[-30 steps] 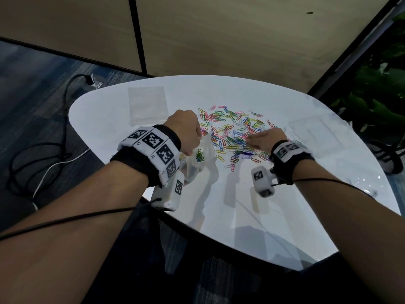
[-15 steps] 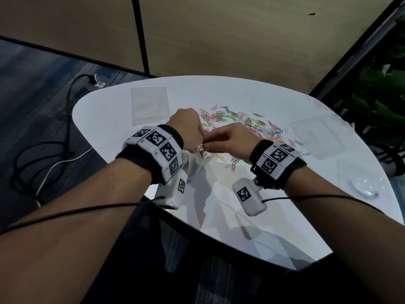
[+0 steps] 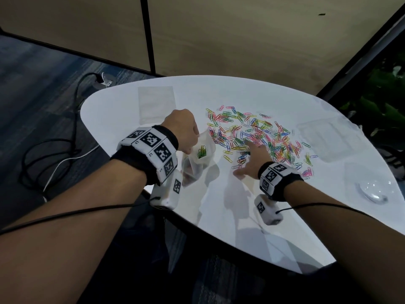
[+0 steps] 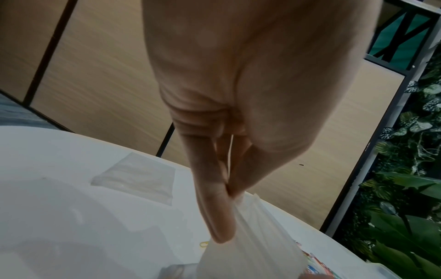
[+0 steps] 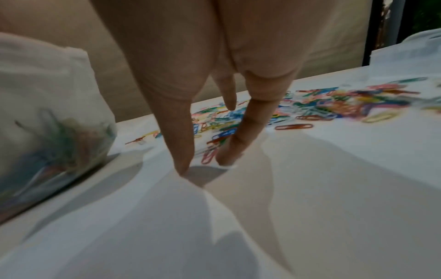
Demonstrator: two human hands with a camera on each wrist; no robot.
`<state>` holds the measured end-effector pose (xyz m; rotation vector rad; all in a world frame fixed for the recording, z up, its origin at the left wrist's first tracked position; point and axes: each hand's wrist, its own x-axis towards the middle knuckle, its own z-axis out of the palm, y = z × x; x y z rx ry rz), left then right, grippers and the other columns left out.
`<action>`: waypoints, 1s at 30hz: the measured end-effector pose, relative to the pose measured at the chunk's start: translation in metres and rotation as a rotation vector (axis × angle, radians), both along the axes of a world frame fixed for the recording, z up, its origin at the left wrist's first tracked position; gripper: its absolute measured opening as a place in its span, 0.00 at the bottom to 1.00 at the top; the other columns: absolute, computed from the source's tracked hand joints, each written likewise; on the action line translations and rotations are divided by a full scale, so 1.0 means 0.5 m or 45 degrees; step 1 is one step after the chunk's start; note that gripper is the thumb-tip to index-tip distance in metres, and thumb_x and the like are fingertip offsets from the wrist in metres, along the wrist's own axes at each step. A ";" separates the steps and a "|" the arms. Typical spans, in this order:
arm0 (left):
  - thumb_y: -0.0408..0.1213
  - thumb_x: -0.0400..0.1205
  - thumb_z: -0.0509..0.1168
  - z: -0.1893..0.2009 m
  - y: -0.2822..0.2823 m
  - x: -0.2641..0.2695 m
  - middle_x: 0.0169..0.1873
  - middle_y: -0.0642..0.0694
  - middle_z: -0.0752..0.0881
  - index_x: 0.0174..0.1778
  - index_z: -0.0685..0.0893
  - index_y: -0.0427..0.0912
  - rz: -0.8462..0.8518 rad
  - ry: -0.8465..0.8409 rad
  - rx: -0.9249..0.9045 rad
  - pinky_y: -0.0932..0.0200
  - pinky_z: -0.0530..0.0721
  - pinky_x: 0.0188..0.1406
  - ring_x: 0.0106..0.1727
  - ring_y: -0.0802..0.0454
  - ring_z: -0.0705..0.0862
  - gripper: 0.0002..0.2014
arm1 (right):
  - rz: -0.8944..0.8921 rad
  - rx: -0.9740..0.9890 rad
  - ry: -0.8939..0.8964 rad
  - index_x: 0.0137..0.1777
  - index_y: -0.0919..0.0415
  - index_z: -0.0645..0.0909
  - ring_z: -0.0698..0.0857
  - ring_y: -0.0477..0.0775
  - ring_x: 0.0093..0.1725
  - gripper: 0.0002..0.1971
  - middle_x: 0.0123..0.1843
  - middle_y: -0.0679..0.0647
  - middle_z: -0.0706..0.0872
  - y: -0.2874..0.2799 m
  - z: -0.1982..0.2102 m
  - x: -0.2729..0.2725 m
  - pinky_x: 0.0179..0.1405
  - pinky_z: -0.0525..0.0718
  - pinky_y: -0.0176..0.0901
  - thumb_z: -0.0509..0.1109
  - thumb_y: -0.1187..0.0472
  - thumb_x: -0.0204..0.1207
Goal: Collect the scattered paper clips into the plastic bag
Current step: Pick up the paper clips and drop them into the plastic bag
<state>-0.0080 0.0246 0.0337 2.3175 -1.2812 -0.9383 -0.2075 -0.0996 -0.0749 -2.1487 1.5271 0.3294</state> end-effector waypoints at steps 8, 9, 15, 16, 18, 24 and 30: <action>0.20 0.76 0.68 0.001 0.008 0.004 0.36 0.47 0.90 0.57 0.91 0.36 -0.060 -0.041 0.039 0.46 0.92 0.55 0.49 0.42 0.92 0.16 | -0.019 -0.197 -0.050 0.82 0.57 0.63 0.74 0.65 0.74 0.44 0.80 0.63 0.57 -0.037 -0.035 0.088 0.73 0.76 0.51 0.77 0.43 0.70; 0.20 0.76 0.67 0.001 0.007 0.005 0.32 0.49 0.88 0.56 0.91 0.36 -0.066 -0.045 0.047 0.46 0.92 0.54 0.48 0.42 0.93 0.16 | 0.011 -0.219 -0.007 0.82 0.56 0.63 0.75 0.66 0.73 0.43 0.80 0.63 0.57 -0.042 -0.035 0.094 0.71 0.77 0.52 0.76 0.42 0.70; 0.20 0.76 0.67 0.000 0.013 0.021 0.29 0.50 0.85 0.55 0.92 0.37 -0.082 -0.061 0.067 0.46 0.92 0.54 0.47 0.42 0.92 0.15 | 0.305 -0.383 0.196 0.62 0.57 0.81 0.83 0.66 0.59 0.14 0.62 0.63 0.82 -0.060 -0.050 0.127 0.55 0.86 0.52 0.66 0.58 0.77; 0.21 0.76 0.67 0.000 0.015 0.023 0.28 0.51 0.84 0.56 0.92 0.37 -0.089 -0.066 0.073 0.46 0.92 0.55 0.47 0.43 0.92 0.15 | 0.334 -0.412 0.224 0.58 0.60 0.84 0.85 0.65 0.55 0.12 0.57 0.63 0.86 -0.061 -0.050 0.133 0.51 0.87 0.50 0.66 0.62 0.77; 0.21 0.77 0.68 0.001 0.017 0.023 0.27 0.51 0.84 0.56 0.91 0.37 -0.096 -0.074 0.075 0.46 0.91 0.55 0.48 0.42 0.92 0.15 | 0.348 -0.453 0.279 0.53 0.66 0.86 0.88 0.62 0.49 0.09 0.51 0.63 0.88 -0.063 -0.048 0.137 0.45 0.88 0.48 0.68 0.67 0.76; 0.21 0.77 0.68 -0.002 0.014 0.020 0.27 0.50 0.85 0.56 0.91 0.38 -0.100 -0.078 0.075 0.47 0.92 0.54 0.46 0.43 0.93 0.15 | 0.244 -0.426 0.196 0.45 0.66 0.88 0.87 0.56 0.41 0.07 0.45 0.59 0.90 -0.096 -0.029 0.111 0.47 0.90 0.44 0.69 0.64 0.78; 0.21 0.77 0.68 -0.001 0.009 0.016 0.27 0.49 0.86 0.56 0.92 0.38 -0.072 -0.049 0.074 0.47 0.92 0.53 0.46 0.43 0.93 0.15 | -0.313 0.052 -0.532 0.45 0.67 0.91 0.90 0.54 0.43 0.09 0.44 0.62 0.93 -0.117 0.038 0.063 0.54 0.89 0.48 0.78 0.61 0.72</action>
